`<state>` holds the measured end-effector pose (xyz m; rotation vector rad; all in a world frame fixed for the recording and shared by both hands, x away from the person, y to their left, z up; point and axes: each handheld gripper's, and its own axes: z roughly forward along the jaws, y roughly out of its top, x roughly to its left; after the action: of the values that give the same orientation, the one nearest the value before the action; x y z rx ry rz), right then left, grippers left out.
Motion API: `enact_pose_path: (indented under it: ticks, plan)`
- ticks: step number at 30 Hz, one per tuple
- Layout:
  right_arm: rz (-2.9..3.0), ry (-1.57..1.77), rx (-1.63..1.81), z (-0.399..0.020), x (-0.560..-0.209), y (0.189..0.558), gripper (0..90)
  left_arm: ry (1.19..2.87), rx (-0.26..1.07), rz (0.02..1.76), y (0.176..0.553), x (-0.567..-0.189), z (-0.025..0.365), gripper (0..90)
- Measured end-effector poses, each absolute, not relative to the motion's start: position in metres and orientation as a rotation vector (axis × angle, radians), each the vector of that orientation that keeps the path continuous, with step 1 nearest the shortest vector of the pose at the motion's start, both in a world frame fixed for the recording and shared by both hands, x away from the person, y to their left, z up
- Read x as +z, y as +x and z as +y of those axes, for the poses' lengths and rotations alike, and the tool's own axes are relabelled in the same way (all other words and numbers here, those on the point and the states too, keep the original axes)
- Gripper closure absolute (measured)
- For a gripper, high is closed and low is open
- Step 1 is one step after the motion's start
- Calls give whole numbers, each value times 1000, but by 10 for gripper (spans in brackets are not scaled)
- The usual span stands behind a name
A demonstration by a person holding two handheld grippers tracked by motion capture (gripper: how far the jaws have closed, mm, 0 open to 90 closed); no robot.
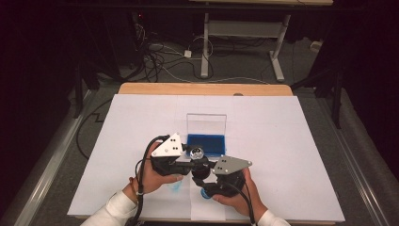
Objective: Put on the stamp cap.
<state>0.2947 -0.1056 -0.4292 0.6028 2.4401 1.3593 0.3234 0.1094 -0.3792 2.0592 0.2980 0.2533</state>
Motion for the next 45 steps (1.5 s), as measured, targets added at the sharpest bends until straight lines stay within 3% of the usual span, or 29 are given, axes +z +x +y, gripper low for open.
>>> enact_pose_path:
  ticks: [33,45]
  plan:
    - [2410,635,1372,-110,-428,293,387,1945,114,338,326,-396,111,549]
    - [2404,628,1382,-112,-427,293,386,1949,122,343,324,-396,111,549]
